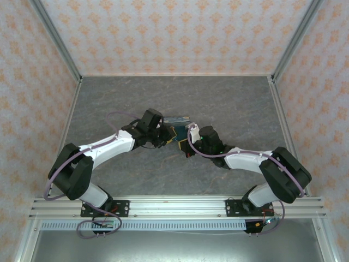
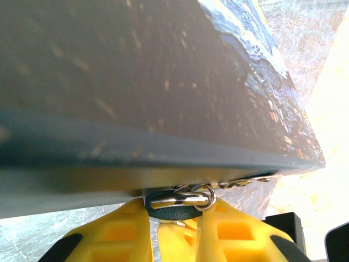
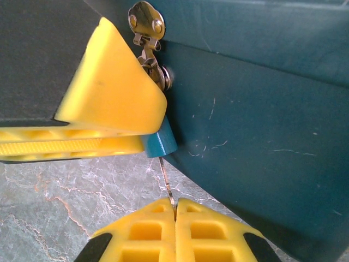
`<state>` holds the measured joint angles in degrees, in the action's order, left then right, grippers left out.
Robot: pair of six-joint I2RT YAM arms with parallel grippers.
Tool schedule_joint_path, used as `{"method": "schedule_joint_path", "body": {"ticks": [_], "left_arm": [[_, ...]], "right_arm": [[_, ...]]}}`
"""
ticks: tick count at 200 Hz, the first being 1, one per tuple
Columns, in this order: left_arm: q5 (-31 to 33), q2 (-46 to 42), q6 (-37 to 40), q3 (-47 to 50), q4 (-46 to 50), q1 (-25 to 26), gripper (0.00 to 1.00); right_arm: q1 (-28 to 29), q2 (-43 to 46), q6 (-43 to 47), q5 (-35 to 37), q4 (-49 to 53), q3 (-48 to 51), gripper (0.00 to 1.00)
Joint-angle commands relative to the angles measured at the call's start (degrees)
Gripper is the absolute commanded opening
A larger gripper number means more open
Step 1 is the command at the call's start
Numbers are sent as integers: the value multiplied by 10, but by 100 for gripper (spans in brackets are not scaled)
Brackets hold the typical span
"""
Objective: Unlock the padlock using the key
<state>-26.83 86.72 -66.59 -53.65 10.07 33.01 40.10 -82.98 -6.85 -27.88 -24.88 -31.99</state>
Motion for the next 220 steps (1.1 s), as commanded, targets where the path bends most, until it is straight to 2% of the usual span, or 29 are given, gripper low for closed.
{"method": "schedule_joint_path", "body": {"ticks": [1,89,124,220], "left_arm": [[-10,-9,4,-18,11,3,19],[-12,-10,4,-16,12,4,19],[-14,-7,3,-16,8,5,19],[-48,-5,-16,-25,-7,10,19]], "right_arm": [[4,7,-4,-1,-29,-3,0],[3,18,-4,30,-34,7,0],[4,13,-9,17,-41,2,0],[4,-11,-17,12,-116,4,0]]}}
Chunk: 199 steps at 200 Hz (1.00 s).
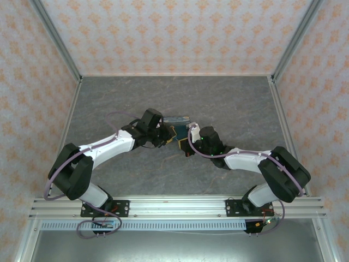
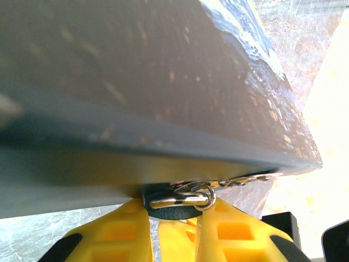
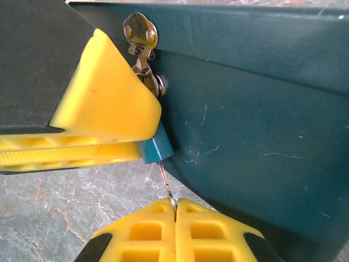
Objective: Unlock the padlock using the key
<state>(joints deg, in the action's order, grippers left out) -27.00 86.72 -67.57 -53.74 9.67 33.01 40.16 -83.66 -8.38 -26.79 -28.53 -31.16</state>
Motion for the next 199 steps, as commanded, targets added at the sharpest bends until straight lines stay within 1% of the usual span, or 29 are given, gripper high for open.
{"method": "schedule_joint_path", "body": {"ticks": [1,37,111,154,199], "left_arm": [[-46,-5,-6,-24,-3,10,19],[-53,-9,-4,-28,5,10,19],[-63,-11,6,-28,12,11,18],[-65,-8,17,-32,24,11,18],[-65,-3,24,-31,28,11,18]], "right_arm": [[3,-4,-1,1,-80,-4,0],[2,-10,5,1,-93,-1,0],[-28,-39,-13,-58,-128,-12,0],[-49,-40,-22,-84,-140,-13,0],[-61,-41,-20,-102,-129,-17,0]]}}
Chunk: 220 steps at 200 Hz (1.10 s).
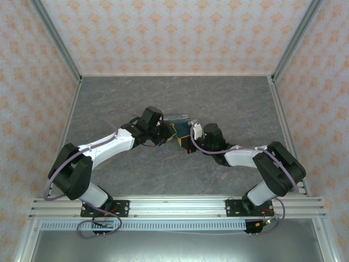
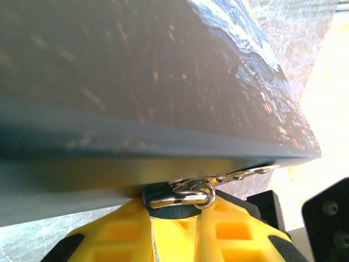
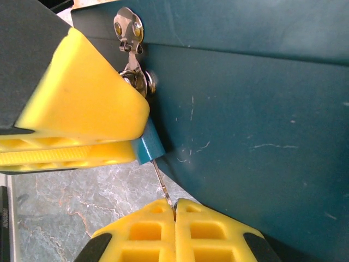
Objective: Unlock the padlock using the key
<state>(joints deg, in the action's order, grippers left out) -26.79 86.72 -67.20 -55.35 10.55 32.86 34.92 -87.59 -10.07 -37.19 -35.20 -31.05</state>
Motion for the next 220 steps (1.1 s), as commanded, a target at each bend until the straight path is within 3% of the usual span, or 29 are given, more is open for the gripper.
{"method": "schedule_joint_path", "body": {"ticks": [1,125,220], "left_arm": [[-67,-3,20,-15,18,12,18],[-55,23,44,-7,15,12,18],[-79,30,-5,17,-43,12,18]], "right_arm": [[-9,-2,-2,2,-62,-18,0],[-15,-9,-9,-21,-51,-26,0],[-10,-43,-16,-26,-78,-22,0]]}}
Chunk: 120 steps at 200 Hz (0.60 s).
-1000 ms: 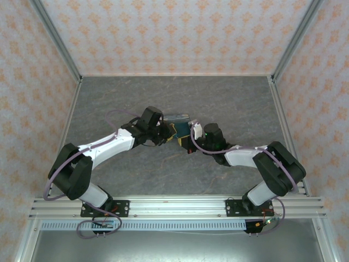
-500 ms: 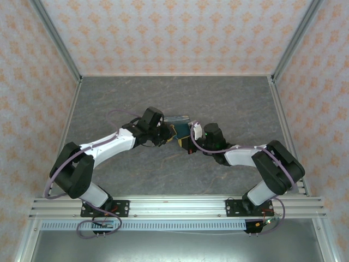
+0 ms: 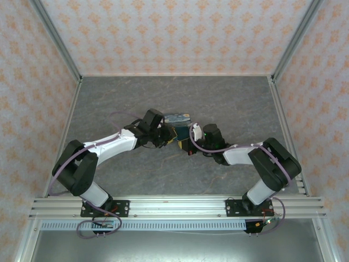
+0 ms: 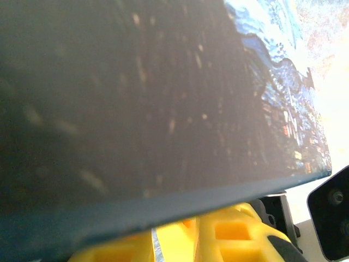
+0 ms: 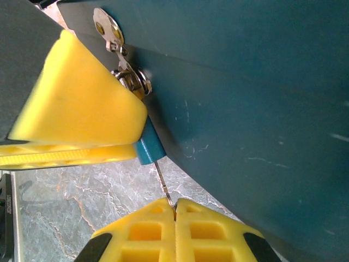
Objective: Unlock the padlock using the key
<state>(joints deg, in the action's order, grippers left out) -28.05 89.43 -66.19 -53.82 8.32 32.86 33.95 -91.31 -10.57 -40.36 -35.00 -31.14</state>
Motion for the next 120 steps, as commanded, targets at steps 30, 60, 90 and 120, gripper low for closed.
{"method": "schedule_joint_path", "body": {"ticks": [30,60,90,120], "left_arm": [[-66,-2,-9,-2,-16,12,18],[-66,2,3,0,-17,12,18],[-64,1,12,1,-18,12,17],[-65,1,17,0,-18,12,18]], "right_arm": [[0,-9,-33,-7,-110,-22,0],[-4,-8,-43,-22,-108,-27,0],[-12,-5,-49,-31,-101,-26,0],[-18,-6,-52,-41,-94,-28,0]]}}
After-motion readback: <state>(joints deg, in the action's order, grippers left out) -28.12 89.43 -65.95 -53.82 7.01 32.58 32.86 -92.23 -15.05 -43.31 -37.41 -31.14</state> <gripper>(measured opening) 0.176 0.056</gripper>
